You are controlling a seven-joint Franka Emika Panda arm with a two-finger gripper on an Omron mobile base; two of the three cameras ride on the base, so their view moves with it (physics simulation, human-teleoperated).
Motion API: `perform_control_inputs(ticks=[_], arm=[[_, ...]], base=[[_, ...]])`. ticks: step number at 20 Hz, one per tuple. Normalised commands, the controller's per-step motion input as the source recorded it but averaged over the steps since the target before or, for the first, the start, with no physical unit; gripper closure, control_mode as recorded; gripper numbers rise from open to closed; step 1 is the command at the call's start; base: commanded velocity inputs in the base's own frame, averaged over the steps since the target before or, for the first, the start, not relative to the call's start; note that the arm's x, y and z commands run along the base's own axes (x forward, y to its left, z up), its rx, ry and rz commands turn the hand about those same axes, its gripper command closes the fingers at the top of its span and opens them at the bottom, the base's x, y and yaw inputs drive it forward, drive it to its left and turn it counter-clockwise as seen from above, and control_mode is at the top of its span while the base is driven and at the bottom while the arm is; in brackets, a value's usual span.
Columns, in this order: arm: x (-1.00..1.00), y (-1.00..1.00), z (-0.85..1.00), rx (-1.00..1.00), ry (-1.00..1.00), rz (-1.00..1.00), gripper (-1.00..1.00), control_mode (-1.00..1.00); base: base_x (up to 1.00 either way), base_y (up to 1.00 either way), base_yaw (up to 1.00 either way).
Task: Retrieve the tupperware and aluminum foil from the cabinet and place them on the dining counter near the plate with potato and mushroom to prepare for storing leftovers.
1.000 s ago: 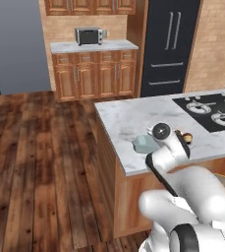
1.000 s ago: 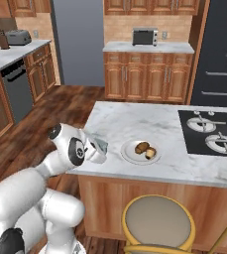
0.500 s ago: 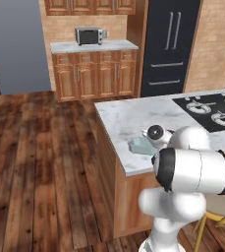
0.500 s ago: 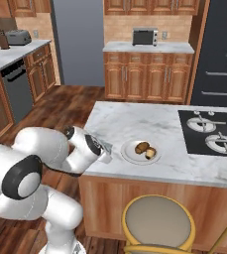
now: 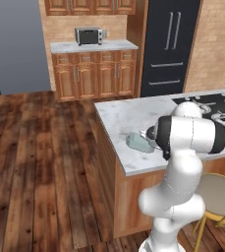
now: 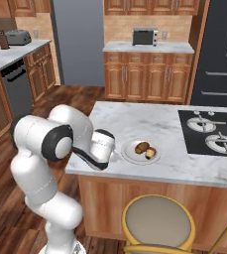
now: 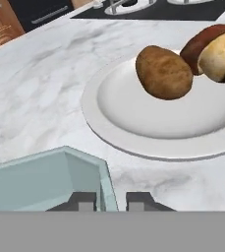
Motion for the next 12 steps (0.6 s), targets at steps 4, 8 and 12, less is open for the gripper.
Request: perform_control_inputs(ticks=[4,8,12], arm=[[0.27,-0.08,-0.1,0.03,0.0,-0.01,-1.0,-1.0],[-0.25,-0.11,0.86,0.01,-0.07,0.0,-1.0,-1.0],[-0.65,-0.1,1.0,0.0,-0.17,0.01,-1.0,-1.0]], base=[[0.0,0.0,0.0],[0.0,0.0,0.0],[0.0,0.0,0.0]])
